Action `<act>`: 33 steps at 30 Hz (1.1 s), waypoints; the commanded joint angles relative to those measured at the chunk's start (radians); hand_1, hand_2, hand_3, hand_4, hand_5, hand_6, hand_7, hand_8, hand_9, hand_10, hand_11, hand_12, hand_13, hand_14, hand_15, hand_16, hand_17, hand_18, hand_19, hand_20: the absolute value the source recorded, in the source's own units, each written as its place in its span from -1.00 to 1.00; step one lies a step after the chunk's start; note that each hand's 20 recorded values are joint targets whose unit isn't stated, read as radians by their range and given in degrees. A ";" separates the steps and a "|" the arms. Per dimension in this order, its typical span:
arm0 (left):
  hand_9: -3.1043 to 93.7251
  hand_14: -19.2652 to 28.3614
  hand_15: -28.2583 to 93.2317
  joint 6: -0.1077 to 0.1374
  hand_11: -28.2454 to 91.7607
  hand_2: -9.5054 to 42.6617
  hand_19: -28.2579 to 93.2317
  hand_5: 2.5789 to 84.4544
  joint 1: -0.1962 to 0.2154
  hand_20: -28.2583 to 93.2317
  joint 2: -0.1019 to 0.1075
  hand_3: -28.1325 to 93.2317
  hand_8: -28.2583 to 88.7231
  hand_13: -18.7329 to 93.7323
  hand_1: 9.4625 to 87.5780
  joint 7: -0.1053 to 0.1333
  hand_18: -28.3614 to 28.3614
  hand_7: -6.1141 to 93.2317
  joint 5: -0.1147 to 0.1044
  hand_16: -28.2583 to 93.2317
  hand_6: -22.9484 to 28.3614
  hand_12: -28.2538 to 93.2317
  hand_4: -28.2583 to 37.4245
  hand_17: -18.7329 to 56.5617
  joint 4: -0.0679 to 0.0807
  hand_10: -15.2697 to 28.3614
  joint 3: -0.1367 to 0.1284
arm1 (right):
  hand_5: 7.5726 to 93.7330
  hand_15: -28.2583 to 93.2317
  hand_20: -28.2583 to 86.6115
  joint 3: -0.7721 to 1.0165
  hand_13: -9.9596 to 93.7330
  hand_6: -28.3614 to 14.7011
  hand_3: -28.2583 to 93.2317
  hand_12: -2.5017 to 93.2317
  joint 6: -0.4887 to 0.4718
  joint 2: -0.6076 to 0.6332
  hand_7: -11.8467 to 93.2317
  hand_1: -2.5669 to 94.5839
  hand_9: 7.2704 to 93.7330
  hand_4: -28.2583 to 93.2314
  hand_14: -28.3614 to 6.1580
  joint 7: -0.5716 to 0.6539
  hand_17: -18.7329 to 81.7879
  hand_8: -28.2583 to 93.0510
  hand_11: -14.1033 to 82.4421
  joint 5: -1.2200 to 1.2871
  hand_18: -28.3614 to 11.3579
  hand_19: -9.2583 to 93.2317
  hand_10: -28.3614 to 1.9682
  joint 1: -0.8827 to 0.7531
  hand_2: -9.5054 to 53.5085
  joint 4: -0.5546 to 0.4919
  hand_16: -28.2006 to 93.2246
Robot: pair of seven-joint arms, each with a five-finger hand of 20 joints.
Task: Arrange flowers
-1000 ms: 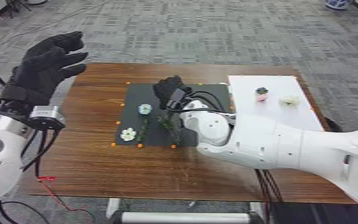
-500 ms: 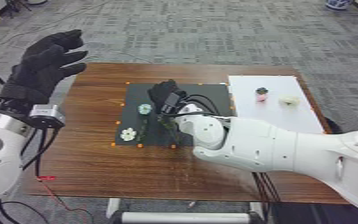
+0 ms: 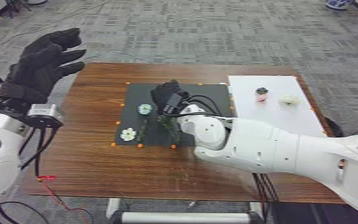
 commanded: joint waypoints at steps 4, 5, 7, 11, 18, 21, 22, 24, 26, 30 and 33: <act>-0.56 0.35 0.13 -0.003 -0.17 -0.81 0.17 -0.50 0.002 -0.40 0.000 0.61 -0.73 -0.48 -0.60 0.004 0.75 -0.32 -0.002 -0.57 -0.05 -0.21 -0.90 -0.79 -0.004 0.12 -0.007 | 0.56 0.78 0.50 0.029 0.55 0.46 0.81 -0.04 -0.020 0.014 -0.15 -0.11 0.81 -1.00 0.36 -0.011 0.14 -0.61 -0.48 -0.015 -0.60 0.99 0.60 -0.006 -1.00 -0.031 0.01; -0.56 0.35 0.13 -0.003 -0.17 -0.81 0.17 -0.51 0.002 -0.40 -0.001 0.61 -0.73 -0.48 -0.60 0.004 0.75 -0.32 0.000 -0.57 -0.05 -0.21 -0.90 -0.79 -0.005 0.12 -0.008 | 0.56 0.78 0.50 0.035 0.55 0.45 0.81 -0.04 -0.020 0.015 -0.16 -0.12 0.80 -1.00 0.36 -0.009 0.14 -0.61 -0.47 -0.008 -0.60 0.99 0.59 -0.010 -1.00 -0.032 0.01; -0.56 0.35 0.13 -0.002 -0.17 -0.81 0.17 -0.51 0.004 -0.40 -0.001 0.61 -0.73 -0.48 -0.60 0.007 0.75 -0.32 -0.002 -0.57 -0.05 -0.20 -0.90 -0.79 -0.006 0.11 -0.008 | 0.55 0.78 0.50 0.038 0.55 0.46 0.81 -0.08 -0.017 0.017 -0.16 -0.13 0.78 -1.00 0.35 -0.006 0.13 -0.61 -0.43 -0.005 -0.60 0.98 0.57 -0.011 -1.00 -0.034 0.02; -0.56 0.34 0.12 -0.003 -0.17 -0.81 0.16 -0.51 0.009 -0.40 -0.003 0.61 -0.73 -0.48 -0.60 0.004 0.75 -0.32 -0.002 -0.56 -0.05 -0.20 -0.90 -0.79 -0.008 0.11 -0.015 | 0.54 0.78 0.51 0.047 0.54 0.46 0.81 -0.14 -0.023 0.020 -0.17 -0.16 0.75 -1.00 0.34 -0.005 0.13 -0.61 -0.36 -0.012 -0.61 0.98 0.54 -0.014 -1.00 -0.035 0.01; -0.56 0.35 0.12 0.007 -0.18 -0.81 0.16 -0.50 0.039 -0.40 -0.012 0.62 -0.73 -0.48 -0.60 0.009 0.75 -0.33 -0.002 -0.56 -0.04 -0.20 -0.90 -0.79 -0.017 0.11 -0.035 | 0.53 0.78 0.51 0.103 0.53 0.46 0.82 -0.17 -0.062 0.086 -0.18 -0.18 0.72 -1.00 0.34 0.011 0.12 -0.60 -0.32 -0.044 -0.60 0.98 0.55 -0.032 -1.00 -0.119 0.01; -0.56 0.36 0.12 0.014 -0.18 -0.81 0.16 -0.49 0.062 -0.41 -0.015 0.61 -0.73 -0.48 -0.61 0.010 0.74 -0.33 -0.002 -0.56 -0.04 -0.20 -0.90 -0.79 -0.024 0.12 -0.054 | 0.49 0.79 0.51 0.151 0.52 0.46 0.84 -0.18 -0.041 0.135 -0.19 -0.19 0.68 -1.00 0.34 0.006 0.11 -0.61 -0.30 -0.048 -0.60 0.97 0.53 -0.056 -1.00 -0.159 0.01; -0.56 0.37 0.12 0.015 -0.18 -0.81 0.16 -0.49 0.073 -0.41 -0.017 0.62 -0.73 -0.48 -0.61 0.008 0.74 -0.34 -0.002 -0.56 -0.03 -0.20 -0.90 -0.79 -0.028 0.12 -0.065 | 0.48 0.79 0.51 0.170 0.51 0.46 0.84 -0.18 -0.038 0.149 -0.19 -0.20 0.67 -1.00 0.34 -0.025 0.11 -0.61 -0.30 -0.027 -0.60 0.97 0.54 -0.068 -1.00 -0.171 0.01; -0.55 0.37 0.13 0.023 -0.18 -0.82 0.16 -0.49 0.089 -0.41 -0.019 0.62 -0.72 -0.48 -0.61 0.015 0.74 -0.34 -0.002 -0.56 -0.03 -0.20 -0.90 -0.79 -0.033 0.13 -0.075 | 0.42 0.80 0.52 0.187 0.50 0.46 0.84 -0.13 -0.044 0.163 -0.15 -0.16 0.63 -1.00 0.34 -0.072 0.10 -0.61 -0.31 -0.021 -0.59 0.97 0.54 -0.078 -1.00 -0.186 0.01; -0.55 0.37 0.13 0.019 -0.18 -0.83 0.16 -0.48 0.079 -0.41 -0.016 0.62 -0.72 -0.48 -0.61 0.012 0.74 -0.35 -0.003 -0.57 -0.03 -0.20 -0.90 -0.79 -0.029 0.14 -0.069 | 0.33 0.80 0.53 0.228 0.48 0.48 0.85 -0.02 -0.097 0.175 -0.13 -0.08 0.58 -1.00 0.33 -0.153 0.09 -0.64 -0.35 -0.001 -0.58 0.96 0.54 -0.099 -1.00 -0.200 0.04; -0.56 0.36 0.13 0.020 -0.18 -0.84 0.16 -0.48 0.050 -0.41 -0.011 0.63 -0.72 -0.49 -0.60 0.009 0.73 -0.36 -0.003 -0.57 -0.03 -0.21 -0.90 -0.79 -0.019 0.13 -0.046 | -0.10 0.77 0.51 0.357 0.43 0.54 0.98 0.27 -0.287 0.166 -0.27 0.01 0.22 -0.99 0.28 -0.261 0.09 -0.82 -0.01 -0.024 -0.61 0.98 0.28 -0.172 -0.88 -0.222 0.21; -0.56 0.36 0.13 0.018 -0.19 -0.85 0.16 -0.48 0.052 -0.41 -0.013 0.64 -0.71 -0.49 -0.60 0.010 0.73 -0.36 -0.003 -0.58 -0.03 -0.21 -0.90 -0.79 -0.021 0.12 -0.047 | -0.26 0.83 0.53 0.332 0.46 0.55 1.00 0.42 -0.329 0.150 -0.34 -0.02 0.16 -0.95 0.19 -0.258 0.11 -0.80 0.33 -0.011 -0.67 0.99 0.12 -0.155 -0.78 -0.216 0.22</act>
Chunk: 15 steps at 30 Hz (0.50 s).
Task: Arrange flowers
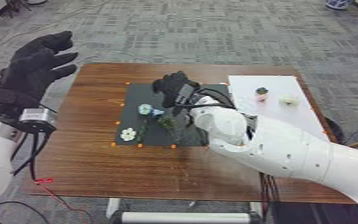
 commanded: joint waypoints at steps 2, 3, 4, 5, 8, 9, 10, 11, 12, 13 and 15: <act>-0.56 0.35 0.12 0.008 -0.19 -0.85 0.15 -0.48 -0.030 -0.41 -0.004 0.64 -0.71 -0.49 -0.60 0.000 0.72 -0.36 -0.002 -0.58 -0.03 -0.21 -0.91 -0.79 0.004 0.12 0.022 | -0.30 0.87 0.57 0.042 0.50 0.55 1.00 0.42 -0.259 -0.027 -0.36 -0.07 0.23 -0.92 0.15 -0.057 0.14 -0.80 0.41 -0.025 -0.71 1.00 0.09 -0.024 -0.70 -0.011 0.16; -0.56 0.35 0.12 0.011 -0.19 -0.85 0.15 -0.48 -0.026 -0.41 -0.005 0.64 -0.71 -0.49 -0.60 0.003 0.72 -0.36 -0.001 -0.58 -0.03 -0.21 -0.91 -0.79 0.002 0.12 0.020 | -0.31 0.90 0.59 0.021 0.53 0.55 1.00 0.41 -0.246 -0.029 -0.36 -0.10 0.28 -0.92 0.14 -0.053 0.15 -0.79 0.45 -0.012 -0.72 1.00 0.10 -0.011 -0.67 -0.007 0.14; -0.56 0.35 0.12 0.011 -0.19 -0.85 0.15 -0.48 -0.022 -0.41 -0.005 0.64 -0.71 -0.49 -0.60 0.002 0.72 -0.36 -0.002 -0.58 -0.03 -0.21 -0.91 -0.79 0.000 0.12 0.016 | -0.31 0.90 0.61 0.018 0.54 0.55 1.00 0.40 -0.251 -0.035 -0.37 -0.11 0.30 -0.92 0.14 -0.054 0.16 -0.79 0.47 -0.012 -0.72 1.00 0.11 -0.012 -0.66 -0.003 0.13; -0.56 0.35 0.12 0.013 -0.19 -0.86 0.15 -0.47 -0.019 -0.41 -0.005 0.64 -0.71 -0.49 -0.60 0.002 0.72 -0.37 -0.002 -0.58 -0.03 -0.21 -0.91 -0.79 -0.002 0.12 0.013 | -0.30 0.91 0.64 0.006 0.56 0.55 1.00 0.38 -0.258 -0.040 -0.37 -0.12 0.34 -0.92 0.14 -0.051 0.19 -0.79 0.49 -0.014 -0.73 1.00 0.11 -0.003 -0.65 0.000 0.13; -0.56 0.35 0.11 0.012 -0.20 -0.86 0.14 -0.47 -0.017 -0.40 -0.005 0.64 -0.71 -0.49 -0.60 0.003 0.72 -0.37 -0.002 -0.58 -0.03 -0.21 -0.91 -0.79 -0.003 0.13 0.011 | -0.27 0.93 0.71 -0.016 0.63 0.53 1.00 0.22 -0.262 -0.054 -0.38 -0.16 0.43 -0.90 0.18 -0.047 0.25 -0.78 0.59 -0.008 -0.74 1.00 0.15 0.012 -0.57 0.011 0.11; -0.56 0.35 0.11 0.012 -0.20 -0.86 0.14 -0.47 -0.016 -0.40 -0.006 0.65 -0.71 -0.49 -0.60 0.002 0.72 -0.37 -0.002 -0.58 -0.02 -0.21 -0.91 -0.79 -0.003 0.13 0.011 | -0.26 0.94 0.74 -0.016 0.66 0.54 1.00 0.15 -0.264 -0.058 -0.37 -0.20 0.46 -0.87 0.19 -0.047 0.29 -0.79 0.64 -0.009 -0.75 1.00 0.17 0.011 -0.50 0.015 0.10; -0.56 0.35 0.11 0.012 -0.20 -0.86 0.14 -0.47 -0.017 -0.40 -0.005 0.65 -0.71 -0.49 -0.60 0.003 0.72 -0.38 -0.002 -0.58 -0.02 -0.21 -0.91 -0.79 -0.003 0.13 0.012 | -0.25 0.94 0.75 -0.020 0.68 0.54 1.00 0.10 -0.266 -0.061 -0.37 -0.23 0.49 -0.85 0.20 -0.042 0.30 -0.79 0.67 -0.006 -0.76 1.00 0.17 0.015 -0.45 0.015 0.09; -0.56 0.35 0.11 0.011 -0.20 -0.86 0.14 -0.47 -0.019 -0.40 -0.006 0.65 -0.71 -0.49 -0.60 0.003 0.72 -0.38 -0.002 -0.58 -0.02 -0.21 -0.91 -0.79 -0.002 0.13 0.013 | -0.25 0.94 0.76 -0.022 0.69 0.54 1.00 0.08 -0.260 -0.064 -0.37 -0.24 0.50 -0.83 0.21 -0.041 0.32 -0.79 0.68 -0.005 -0.75 1.00 0.17 0.017 -0.41 0.018 0.09; -0.56 0.35 0.11 0.011 -0.20 -0.86 0.14 -0.47 -0.019 -0.40 -0.006 0.64 -0.70 -0.49 -0.60 0.001 0.72 -0.38 -0.003 -0.58 -0.02 -0.21 -0.92 -0.79 -0.002 0.13 0.014 | -0.25 0.94 0.77 -0.014 0.69 0.53 1.00 0.06 -0.269 -0.068 -0.37 -0.25 0.51 -0.82 0.22 -0.040 0.33 -0.79 0.69 -0.009 -0.75 1.00 0.17 0.012 -0.39 0.019 0.09; -0.56 0.34 0.11 0.012 -0.20 -0.85 0.14 -0.47 -0.018 -0.40 -0.006 0.64 -0.70 -0.49 -0.60 0.002 0.72 -0.37 -0.003 -0.58 -0.03 -0.21 -0.91 -0.79 -0.003 0.13 0.013 | -0.25 0.94 0.78 -0.012 0.71 0.53 1.00 0.03 -0.272 -0.069 -0.37 -0.27 0.53 -0.80 0.23 -0.037 0.34 -0.79 0.70 -0.008 -0.76 1.00 0.18 0.013 -0.35 0.018 0.08; -0.56 0.34 0.10 0.012 -0.20 -0.86 0.14 -0.47 -0.020 -0.40 -0.005 0.64 -0.70 -0.49 -0.60 0.003 0.72 -0.38 -0.002 -0.58 -0.02 -0.21 -0.91 -0.79 -0.002 0.13 0.015 | -0.23 0.94 0.78 -0.018 0.73 0.53 1.00 0.01 -0.264 -0.070 -0.37 -0.30 0.55 -0.78 0.24 -0.018 0.37 -0.79 0.71 -0.012 -0.74 1.00 0.19 0.017 -0.32 0.017 0.07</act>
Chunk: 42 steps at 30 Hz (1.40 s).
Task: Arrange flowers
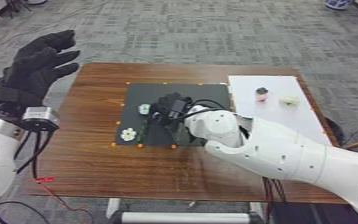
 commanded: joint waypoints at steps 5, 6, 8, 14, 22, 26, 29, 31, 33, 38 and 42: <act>-0.56 0.34 0.10 0.012 -0.20 -0.86 0.14 -0.47 0.006 -0.39 -0.006 0.64 -0.70 -0.49 -0.60 0.003 0.72 -0.38 -0.004 -0.57 -0.02 -0.21 -0.91 -0.79 -0.006 0.14 -0.007 | -0.09 0.93 0.81 0.005 0.79 0.48 1.00 -0.05 0.032 -0.015 -0.38 -0.38 0.62 -0.68 0.30 0.063 0.44 -0.80 0.74 -0.010 -0.73 1.00 0.23 0.028 -0.25 -0.012 0.06; -0.56 0.34 0.10 0.012 -0.20 -0.86 0.14 -0.47 0.008 -0.39 -0.006 0.64 -0.70 -0.49 -0.60 0.004 0.72 -0.38 -0.002 -0.57 -0.02 -0.21 -0.91 -0.79 -0.007 0.14 -0.009 | -0.06 0.93 0.81 0.005 0.79 0.48 1.00 -0.05 0.032 -0.014 -0.38 -0.38 0.63 -0.67 0.30 0.071 0.45 -0.80 0.74 -0.005 -0.73 1.00 0.24 0.031 -0.26 -0.013 0.07; -0.56 0.35 0.10 0.010 -0.20 -0.86 0.14 -0.47 0.007 -0.39 -0.007 0.65 -0.70 -0.49 -0.60 0.004 0.72 -0.38 -0.004 -0.57 -0.02 -0.21 -0.91 -0.78 -0.005 0.14 -0.008 | -0.02 0.93 0.82 0.003 0.80 0.48 1.00 -0.05 0.039 -0.009 -0.38 -0.38 0.64 -0.65 0.31 0.077 0.46 -0.80 0.74 -0.005 -0.73 1.00 0.25 0.033 -0.29 -0.010 0.07; -0.56 0.36 0.10 0.010 -0.20 -0.87 0.14 -0.45 0.015 -0.39 -0.008 0.65 -0.70 -0.49 -0.59 0.006 0.72 -0.40 -0.004 -0.58 0.00 -0.21 -0.91 -0.78 -0.007 0.16 -0.014 | 0.02 0.93 0.82 0.009 0.81 0.50 1.00 -0.05 0.026 0.000 -0.39 -0.38 0.66 -0.64 0.30 0.085 0.47 -0.79 0.74 -0.010 -0.74 1.00 0.25 0.029 -0.30 -0.013 0.07; -0.56 0.37 0.11 0.015 -0.21 -0.86 0.13 -0.44 0.017 -0.39 -0.016 0.64 -0.69 -0.50 -0.59 0.004 0.71 -0.42 -0.002 -0.59 0.02 -0.22 -0.91 -0.78 -0.007 0.18 -0.012 | -0.04 0.93 0.82 0.163 0.78 0.43 0.99 -0.14 0.117 0.130 -0.41 -0.39 0.59 -0.83 0.33 0.234 0.45 -0.77 0.66 -0.038 -0.72 1.00 0.16 -0.081 -0.51 -0.087 0.08; -0.56 0.36 0.12 0.020 -0.20 -0.85 0.13 -0.44 0.060 -0.39 -0.030 0.64 -0.69 -0.50 -0.58 0.009 0.71 -0.43 -0.002 -0.58 0.02 -0.21 -0.91 -0.78 -0.022 0.16 -0.042 | -0.03 0.92 0.77 0.191 0.71 0.34 0.92 -0.30 0.269 0.247 -0.41 -0.39 0.46 -0.93 0.33 0.377 0.37 -0.75 0.23 -0.059 -0.69 1.00 0.15 -0.124 -0.81 -0.073 0.05; -0.56 0.37 0.13 0.023 -0.18 -0.85 0.14 -0.45 0.097 -0.39 -0.042 0.63 -0.69 -0.49 -0.58 0.012 0.72 -0.42 -0.001 -0.58 0.01 -0.21 -0.91 -0.78 -0.033 0.15 -0.067 | -0.06 0.90 0.64 0.258 0.57 0.26 0.91 -0.44 0.292 0.311 -0.38 -0.38 0.21 -0.98 0.23 0.441 0.21 -0.74 -0.12 -0.075 -0.71 1.00 0.06 -0.182 -0.96 -0.033 0.01; -0.56 0.37 0.13 0.027 -0.18 -0.85 0.14 -0.45 0.122 -0.39 -0.052 0.63 -0.69 -0.49 -0.58 0.015 0.72 -0.41 -0.003 -0.58 0.01 -0.21 -0.91 -0.78 -0.041 0.16 -0.085 | -0.16 0.89 0.53 0.288 0.49 0.16 0.91 -0.51 0.299 0.351 -0.38 -0.38 -0.02 -1.00 0.16 0.458 0.13 -0.74 -0.26 -0.072 -0.71 1.00 0.01 -0.210 -1.00 -0.008 -0.03; -0.56 0.37 0.13 0.031 -0.17 -0.85 0.14 -0.45 0.136 -0.39 -0.057 0.63 -0.69 -0.49 -0.58 0.014 0.72 -0.41 -0.003 -0.59 0.01 -0.21 -0.91 -0.78 -0.044 0.16 -0.093 | -0.25 0.89 0.48 0.303 0.44 0.11 0.90 -0.52 0.319 0.380 -0.40 -0.39 -0.14 -1.00 0.14 0.487 0.08 -0.73 -0.30 -0.072 -0.70 0.98 0.02 -0.234 -1.00 0.016 -0.04; -0.56 0.37 0.14 0.028 -0.17 -0.84 0.14 -0.45 0.160 -0.39 -0.063 0.63 -0.70 -0.49 -0.58 0.022 0.72 -0.40 -0.004 -0.59 0.00 -0.22 -0.91 -0.78 -0.048 0.16 -0.104 | -0.36 0.90 0.44 0.343 0.43 0.03 0.90 -0.57 0.320 0.422 -0.42 -0.42 -0.25 -1.00 0.14 0.505 0.07 -0.71 -0.36 -0.037 -0.69 0.98 -0.08 -0.280 -1.00 0.053 -0.07; -0.56 0.37 0.14 0.029 -0.17 -0.85 0.14 -0.45 0.160 -0.39 -0.063 0.63 -0.70 -0.49 -0.58 0.023 0.73 -0.39 -0.004 -0.59 0.00 -0.22 -0.91 -0.78 -0.047 0.16 -0.099 | -0.38 0.90 0.42 0.362 0.43 0.03 0.91 -0.60 0.317 0.424 -0.43 -0.41 -0.25 -1.00 0.15 0.463 0.07 -0.71 -0.37 -0.028 -0.70 0.99 0.02 -0.302 -1.00 0.073 -0.08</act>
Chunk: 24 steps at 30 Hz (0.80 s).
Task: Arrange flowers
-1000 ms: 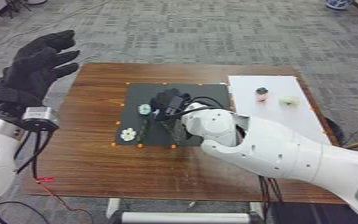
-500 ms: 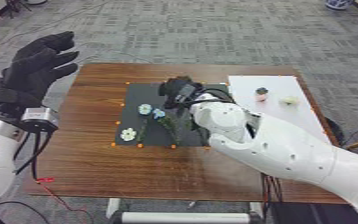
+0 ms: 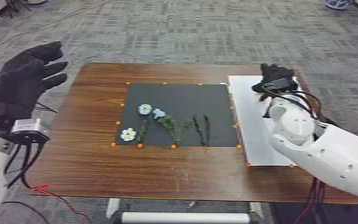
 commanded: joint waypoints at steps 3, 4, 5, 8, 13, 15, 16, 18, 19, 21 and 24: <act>-0.56 0.37 0.14 0.006 -0.17 -0.84 0.14 -0.46 0.009 -0.39 -0.012 0.63 -0.70 -0.49 -0.58 0.006 0.73 -0.39 -0.003 -0.59 0.00 -0.22 -0.92 -0.78 -0.004 0.16 0.005 | -0.34 0.91 0.42 0.018 0.44 0.07 0.92 -0.61 0.003 0.053 -0.40 -0.39 -0.21 -1.00 0.17 -0.026 0.07 -0.72 -0.34 0.034 -0.69 0.99 0.21 -0.047 -1.00 0.044 -0.09; -0.56 0.37 0.14 0.007 -0.17 -0.84 0.14 -0.46 0.010 -0.39 -0.010 0.63 -0.70 -0.49 -0.58 0.005 0.73 -0.39 -0.003 -0.59 0.00 -0.22 -0.92 -0.78 -0.004 0.16 0.005 | -0.30 0.91 0.42 0.012 0.46 0.09 0.91 -0.61 0.015 0.049 -0.39 -0.38 -0.19 -1.00 0.19 -0.028 0.08 -0.72 -0.33 0.038 -0.69 0.99 0.29 -0.042 -1.00 0.047 -0.09; -0.56 0.37 0.14 0.006 -0.17 -0.84 0.14 -0.46 0.014 -0.39 -0.012 0.63 -0.70 -0.49 -0.58 0.003 0.73 -0.39 -0.003 -0.59 0.00 -0.22 -0.92 -0.78 -0.005 0.16 0.003 | -0.28 0.91 0.43 -0.002 0.47 0.11 0.91 -0.62 0.031 0.040 -0.39 -0.37 -0.16 -1.00 0.20 -0.026 0.09 -0.73 -0.32 0.030 -0.69 0.99 0.32 -0.029 -1.00 0.057 -0.09; -0.56 0.37 0.14 0.006 -0.17 -0.84 0.14 -0.46 0.015 -0.39 -0.013 0.63 -0.70 -0.49 -0.58 0.000 0.73 -0.39 -0.003 -0.59 0.00 -0.22 -0.92 -0.78 -0.005 0.16 0.004 | -0.21 0.91 0.43 -0.009 0.49 0.18 0.91 -0.64 0.025 0.022 -0.36 -0.35 -0.08 -1.00 0.22 -0.035 0.11 -0.75 -0.30 0.026 -0.68 1.00 0.36 -0.017 -1.00 0.069 -0.08; -0.56 0.37 0.14 0.008 -0.17 -0.83 0.14 -0.46 0.012 -0.39 -0.010 0.63 -0.70 -0.49 -0.58 -0.003 0.73 -0.39 -0.002 -0.59 0.00 -0.22 -0.92 -0.78 -0.004 0.16 0.006 | -0.11 0.91 0.46 -0.047 0.52 0.29 0.88 -0.65 0.062 0.017 -0.31 -0.30 0.06 -1.00 0.26 -0.047 0.13 -0.77 -0.30 0.024 -0.67 1.00 0.37 0.008 -1.00 0.074 -0.08; -0.56 0.37 0.14 0.009 -0.17 -0.83 0.15 -0.46 0.009 -0.39 -0.010 0.63 -0.70 -0.49 -0.58 -0.003 0.73 -0.39 -0.002 -0.59 0.00 -0.22 -0.92 -0.78 -0.004 0.16 0.006 | -0.07 0.91 0.47 -0.057 0.53 0.32 0.87 -0.65 0.061 0.014 -0.30 -0.29 0.09 -1.00 0.26 -0.057 0.13 -0.78 -0.29 0.027 -0.66 1.00 0.42 0.016 -1.00 0.076 -0.08; -0.56 0.37 0.14 0.010 -0.17 -0.84 0.14 -0.46 0.010 -0.39 -0.011 0.63 -0.70 -0.49 -0.58 -0.004 0.73 -0.39 -0.001 -0.59 0.00 -0.22 -0.91 -0.78 -0.004 0.16 0.006 | -0.06 0.91 0.47 -0.057 0.53 0.34 0.87 -0.65 0.047 0.010 -0.30 -0.29 0.11 -1.00 0.27 -0.060 0.13 -0.78 -0.29 0.029 -0.66 1.00 0.43 0.018 -1.00 0.079 -0.07; -0.56 0.37 0.14 0.008 -0.17 -0.83 0.14 -0.46 0.002 -0.39 -0.010 0.63 -0.70 -0.49 -0.58 -0.006 0.73 -0.39 -0.002 -0.59 0.00 -0.22 -0.91 -0.78 -0.001 0.16 0.012 | -0.03 0.91 0.47 -0.053 0.53 0.37 0.87 -0.64 0.034 0.008 -0.29 -0.28 0.15 -1.00 0.27 -0.073 0.14 -0.79 -0.28 0.034 -0.66 1.00 0.45 0.017 -1.00 0.083 -0.07; -0.56 0.37 0.14 0.008 -0.17 -0.83 0.14 -0.46 0.001 -0.39 -0.009 0.63 -0.70 -0.49 -0.58 -0.005 0.73 -0.39 -0.001 -0.59 0.00 -0.22 -0.91 -0.78 -0.001 0.16 0.014 | 0.00 0.91 0.47 -0.047 0.53 0.40 0.87 -0.64 0.021 0.003 -0.28 -0.28 0.16 -1.00 0.27 -0.076 0.14 -0.79 -0.28 0.029 -0.66 1.00 0.47 0.014 -1.00 0.090 -0.07; -0.56 0.37 0.14 0.011 -0.17 -0.83 0.14 -0.46 -0.002 -0.39 -0.008 0.63 -0.70 -0.49 -0.58 -0.005 0.72 -0.39 -0.001 -0.59 0.00 -0.22 -0.91 -0.78 -0.001 0.16 0.014 | 0.04 0.91 0.48 -0.030 0.55 0.42 0.87 -0.64 -0.008 -0.008 -0.27 -0.27 0.20 -1.00 0.28 -0.078 0.15 -0.80 -0.28 0.039 -0.66 1.00 0.47 0.010 -1.00 0.103 -0.07; -0.56 0.37 0.14 0.010 -0.17 -0.84 0.14 -0.46 -0.001 -0.39 -0.007 0.63 -0.70 -0.49 -0.58 -0.005 0.73 -0.39 -0.002 -0.59 0.00 -0.22 -0.91 -0.78 -0.002 0.17 0.009 | 0.08 0.91 0.50 -0.027 0.55 0.43 0.86 -0.64 -0.031 -0.016 -0.26 -0.25 0.23 -1.00 0.29 -0.094 0.16 -0.81 -0.28 0.041 -0.66 1.00 0.50 0.011 -1.00 0.121 -0.06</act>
